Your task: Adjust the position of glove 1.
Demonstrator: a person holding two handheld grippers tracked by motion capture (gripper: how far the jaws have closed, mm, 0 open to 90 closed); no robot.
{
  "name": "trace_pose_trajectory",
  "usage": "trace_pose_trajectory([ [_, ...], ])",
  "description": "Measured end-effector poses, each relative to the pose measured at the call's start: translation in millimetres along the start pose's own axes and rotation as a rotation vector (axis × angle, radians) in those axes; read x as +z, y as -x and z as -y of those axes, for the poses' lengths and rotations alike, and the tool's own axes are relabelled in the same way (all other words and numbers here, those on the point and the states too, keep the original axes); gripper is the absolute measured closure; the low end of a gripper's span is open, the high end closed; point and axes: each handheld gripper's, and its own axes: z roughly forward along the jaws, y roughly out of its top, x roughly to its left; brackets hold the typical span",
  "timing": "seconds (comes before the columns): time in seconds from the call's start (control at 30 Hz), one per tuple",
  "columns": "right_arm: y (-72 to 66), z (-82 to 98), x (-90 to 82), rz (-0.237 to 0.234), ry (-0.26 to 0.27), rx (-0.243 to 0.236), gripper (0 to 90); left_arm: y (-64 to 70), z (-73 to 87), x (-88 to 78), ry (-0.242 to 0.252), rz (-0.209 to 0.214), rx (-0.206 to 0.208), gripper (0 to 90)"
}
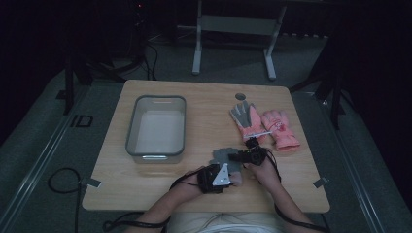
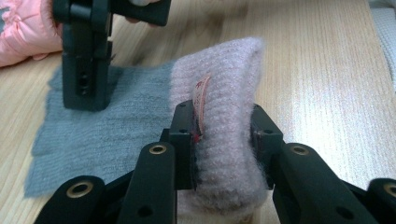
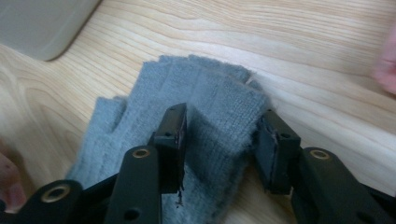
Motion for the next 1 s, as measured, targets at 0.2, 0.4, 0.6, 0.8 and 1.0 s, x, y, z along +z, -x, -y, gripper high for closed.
trace_pose_trajectory([
  [0.2, -3.6, -4.0, 7.3, -0.063, -0.002, 0.007, 68.6, -4.6, -0.5, -2.2, -0.017, 0.023, -0.022, 69.7],
  [0.4, -15.9, -9.5, 2.5, -0.033, 0.019, -0.052, 74.1, -12.3, -1.8, -12.7, -0.036, 0.030, -0.065, 70.1],
  [0.6, -24.6, -24.4, -15.6, -0.054, 0.069, -0.064, 74.2, -23.8, -11.2, -31.0, -0.033, 0.015, -0.050, 70.2],
  [0.8, -30.2, -41.1, -31.2, -0.061, 0.121, -0.073, 74.3, -39.1, -25.3, -53.5, -0.033, -0.005, -0.008, 70.1],
  [1.0, -37.2, -60.0, -41.4, -0.088, 0.161, -0.077, 74.4, -55.0, -34.9, -74.8, -0.035, -0.018, 0.011, 70.0],
])
